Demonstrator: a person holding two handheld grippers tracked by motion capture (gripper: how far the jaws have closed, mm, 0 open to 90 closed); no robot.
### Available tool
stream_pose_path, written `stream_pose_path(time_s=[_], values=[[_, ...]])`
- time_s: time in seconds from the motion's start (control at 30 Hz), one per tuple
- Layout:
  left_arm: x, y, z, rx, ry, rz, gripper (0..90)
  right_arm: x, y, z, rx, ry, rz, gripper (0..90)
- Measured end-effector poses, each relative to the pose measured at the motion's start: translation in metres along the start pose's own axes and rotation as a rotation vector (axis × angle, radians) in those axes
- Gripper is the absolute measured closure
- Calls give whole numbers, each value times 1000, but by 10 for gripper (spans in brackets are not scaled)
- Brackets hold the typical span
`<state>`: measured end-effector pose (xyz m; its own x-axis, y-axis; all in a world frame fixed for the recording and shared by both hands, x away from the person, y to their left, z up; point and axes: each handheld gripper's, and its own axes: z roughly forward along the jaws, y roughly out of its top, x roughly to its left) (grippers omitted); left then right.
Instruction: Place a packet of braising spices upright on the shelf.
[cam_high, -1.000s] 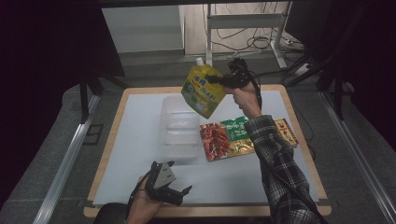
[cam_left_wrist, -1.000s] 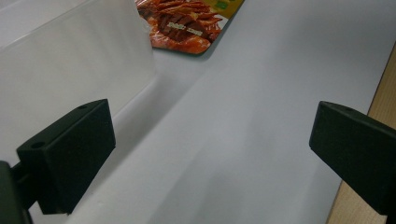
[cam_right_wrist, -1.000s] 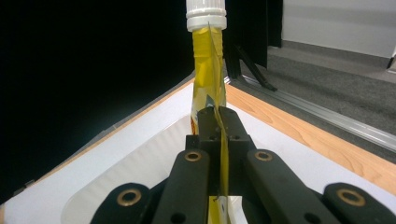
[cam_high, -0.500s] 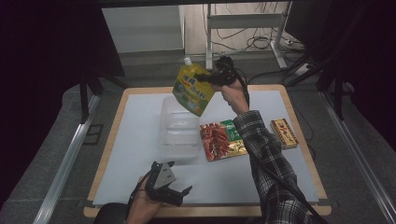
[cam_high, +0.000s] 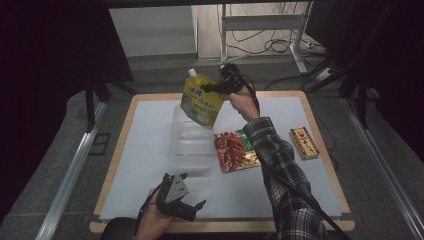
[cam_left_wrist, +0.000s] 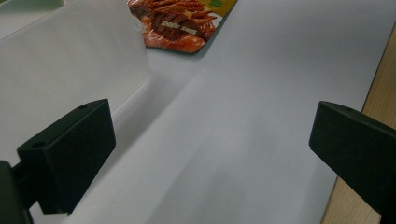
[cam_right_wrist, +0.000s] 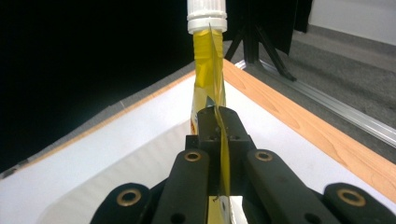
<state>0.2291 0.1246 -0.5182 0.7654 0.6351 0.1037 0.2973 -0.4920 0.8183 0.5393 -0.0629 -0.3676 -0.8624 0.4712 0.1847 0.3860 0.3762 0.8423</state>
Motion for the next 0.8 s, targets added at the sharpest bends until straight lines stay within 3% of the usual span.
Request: stream_pose_path(time_s=[0.23, 0.53, 0.8], values=[[0, 0, 0, 5, 3, 5, 2, -2, -9, 18, 41, 4, 12, 887], [2, -1, 1, 6, 7, 0, 2, -2, -18, 35, 38, 3, 67, 890], [2, -2, 2, 14, 1, 1, 3, 5, -19, 44, 27, -30, 73, 891]])
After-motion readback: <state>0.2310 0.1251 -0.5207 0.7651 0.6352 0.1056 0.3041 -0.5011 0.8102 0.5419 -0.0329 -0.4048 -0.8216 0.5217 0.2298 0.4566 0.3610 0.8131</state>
